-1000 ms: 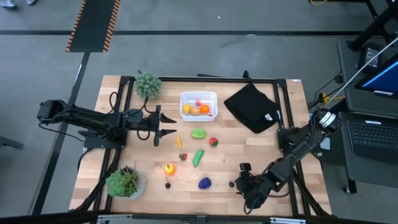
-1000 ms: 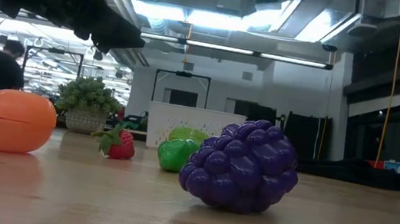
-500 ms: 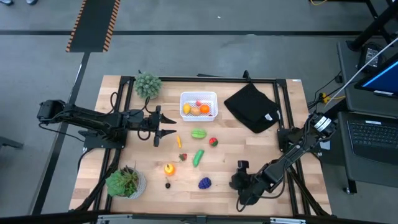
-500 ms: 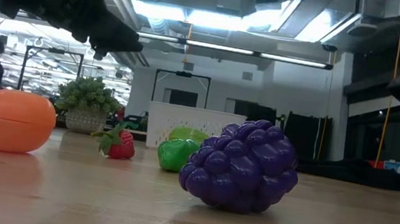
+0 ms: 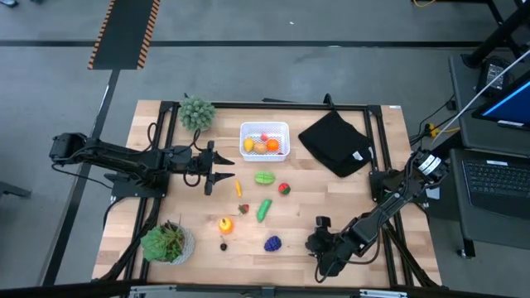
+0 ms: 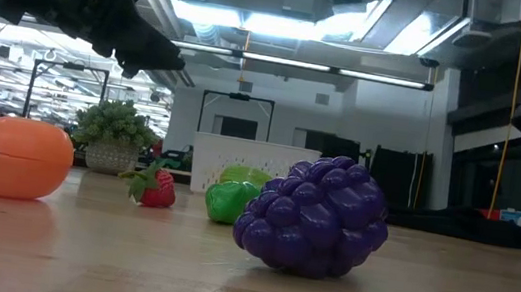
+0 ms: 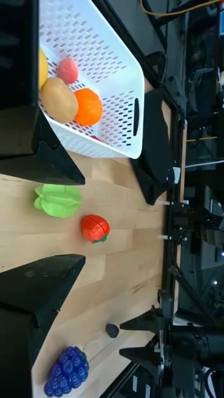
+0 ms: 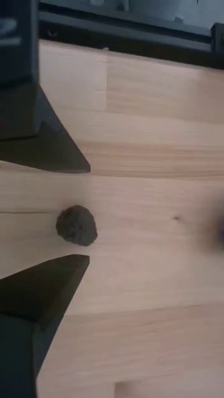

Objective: Pick and placing Produce into tupperware
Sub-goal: Put the blackberry into the white bin

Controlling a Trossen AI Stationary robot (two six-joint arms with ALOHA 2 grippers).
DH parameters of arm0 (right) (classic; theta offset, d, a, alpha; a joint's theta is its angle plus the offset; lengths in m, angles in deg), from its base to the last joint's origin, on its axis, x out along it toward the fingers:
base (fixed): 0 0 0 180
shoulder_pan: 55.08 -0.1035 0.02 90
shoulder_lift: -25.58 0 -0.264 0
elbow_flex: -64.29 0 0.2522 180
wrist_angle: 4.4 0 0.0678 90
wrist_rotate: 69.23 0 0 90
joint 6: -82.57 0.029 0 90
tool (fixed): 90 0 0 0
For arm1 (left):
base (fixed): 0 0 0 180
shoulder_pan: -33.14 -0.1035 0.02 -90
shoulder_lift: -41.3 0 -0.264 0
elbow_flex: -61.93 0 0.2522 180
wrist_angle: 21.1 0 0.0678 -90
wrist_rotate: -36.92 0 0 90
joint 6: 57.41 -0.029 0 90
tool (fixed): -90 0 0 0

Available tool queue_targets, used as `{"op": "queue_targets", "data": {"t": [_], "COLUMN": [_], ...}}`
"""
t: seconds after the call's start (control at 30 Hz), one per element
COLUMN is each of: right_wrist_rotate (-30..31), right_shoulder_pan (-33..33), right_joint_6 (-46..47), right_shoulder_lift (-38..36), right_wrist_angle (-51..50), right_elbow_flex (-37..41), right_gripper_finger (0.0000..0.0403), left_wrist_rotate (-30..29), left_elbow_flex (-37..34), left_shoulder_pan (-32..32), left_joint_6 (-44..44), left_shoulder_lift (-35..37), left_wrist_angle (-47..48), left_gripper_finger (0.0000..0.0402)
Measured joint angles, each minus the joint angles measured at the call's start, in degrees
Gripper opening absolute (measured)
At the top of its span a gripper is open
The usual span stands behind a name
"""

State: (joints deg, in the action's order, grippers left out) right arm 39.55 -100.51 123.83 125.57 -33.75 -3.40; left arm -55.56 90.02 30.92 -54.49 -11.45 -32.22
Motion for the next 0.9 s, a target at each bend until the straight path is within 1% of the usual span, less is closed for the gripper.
{"op": "queue_targets", "data": {"t": [0.27, 0.53, 0.9], "right_wrist_rotate": [0.00, -1.07, -0.04], "right_shoulder_pan": [0.00, 0.00, 0.53], "right_joint_6": [2.09, 2.22, 3.35], "right_shoulder_lift": [0.14, 3.63, 5.58], "right_wrist_angle": [0.00, 0.18, 1.34], "right_elbow_flex": [0.00, 0.02, -0.11], "right_gripper_finger": [0.0228, 0.0228, 0.0228], "left_wrist_rotate": [0.00, 0.00, 0.00], "left_elbow_flex": [0.00, 0.00, 0.00], "left_shoulder_pan": [-0.02, 0.00, -0.01], "left_joint_6": [0.00, -0.02, -0.04], "left_shoulder_lift": [-0.02, -0.02, -0.02], "left_wrist_angle": [0.00, 0.00, 0.00], "left_gripper_finger": [0.0184, 0.0184, 0.0184]}}
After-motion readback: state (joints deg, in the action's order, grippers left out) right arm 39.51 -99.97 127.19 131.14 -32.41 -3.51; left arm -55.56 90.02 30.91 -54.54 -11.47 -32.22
